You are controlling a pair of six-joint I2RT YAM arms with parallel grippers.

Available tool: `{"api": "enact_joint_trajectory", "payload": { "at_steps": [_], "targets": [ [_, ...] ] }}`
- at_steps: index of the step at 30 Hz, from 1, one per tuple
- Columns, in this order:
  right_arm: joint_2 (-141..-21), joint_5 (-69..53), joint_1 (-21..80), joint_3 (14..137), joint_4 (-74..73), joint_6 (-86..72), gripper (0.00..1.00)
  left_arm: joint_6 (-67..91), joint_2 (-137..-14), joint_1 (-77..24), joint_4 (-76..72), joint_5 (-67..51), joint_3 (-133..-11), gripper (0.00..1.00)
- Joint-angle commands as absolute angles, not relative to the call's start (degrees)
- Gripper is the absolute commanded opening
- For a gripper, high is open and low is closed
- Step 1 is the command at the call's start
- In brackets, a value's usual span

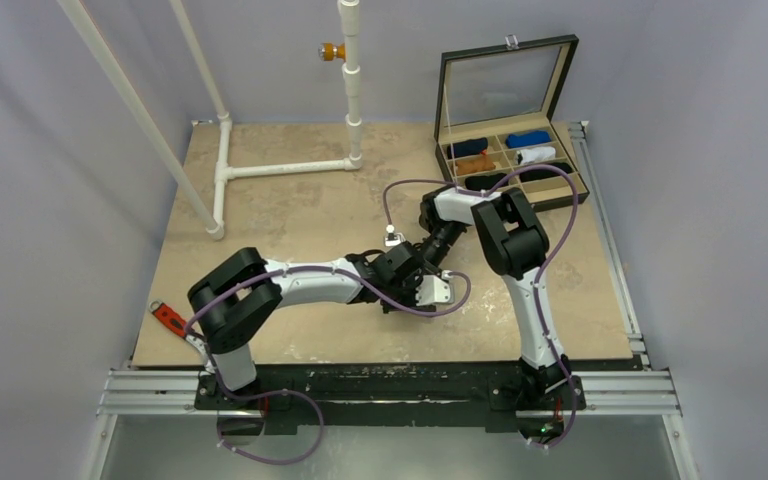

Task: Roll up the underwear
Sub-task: Roll the underwear to the center of the board.

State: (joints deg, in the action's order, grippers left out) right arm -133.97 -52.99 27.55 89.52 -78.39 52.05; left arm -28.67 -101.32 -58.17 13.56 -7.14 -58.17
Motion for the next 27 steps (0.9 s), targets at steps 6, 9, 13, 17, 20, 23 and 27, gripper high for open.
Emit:
{"api": "enact_joint_trajectory", "payload": {
  "at_steps": [6, 9, 13, 17, 20, 23, 27],
  "targets": [
    [-130.0, -44.0, 25.8, 86.9, -65.4, 53.9, 0.42, -30.9, -107.9, -58.2, 17.8, -12.9, -61.5, 0.0],
    [-127.8, -44.2, 24.0, 86.0, -65.7, 54.1, 0.54, -31.2, -109.2, -57.4, 19.8, -14.8, -62.8, 0.0],
    [-125.0, -44.6, 21.4, 84.9, -66.6, 55.0, 0.58, -31.4, -111.2, -56.0, 23.3, -18.1, -65.3, 0.0],
    [-122.5, -44.3, 19.1, 83.7, -66.8, 55.2, 0.59, -31.4, -113.2, -54.2, 26.8, -21.3, -67.8, 0.0],
    [-120.4, -43.5, 17.1, 82.1, -66.2, 54.4, 0.59, -31.1, -114.8, -53.1, 29.7, -23.5, -69.9, 0.0],
    [-117.5, -42.4, 14.9, 79.7, -64.5, 53.7, 0.59, -30.6, -116.5, -51.7, 32.7, -25.6, -72.5, 0.0],
    [-112.2, -41.3, 11.6, 76.0, -62.4, 52.9, 0.59, -29.9, -118.4, -50.2, 35.2, -26.7, -75.1, 0.0]
  ]
}}
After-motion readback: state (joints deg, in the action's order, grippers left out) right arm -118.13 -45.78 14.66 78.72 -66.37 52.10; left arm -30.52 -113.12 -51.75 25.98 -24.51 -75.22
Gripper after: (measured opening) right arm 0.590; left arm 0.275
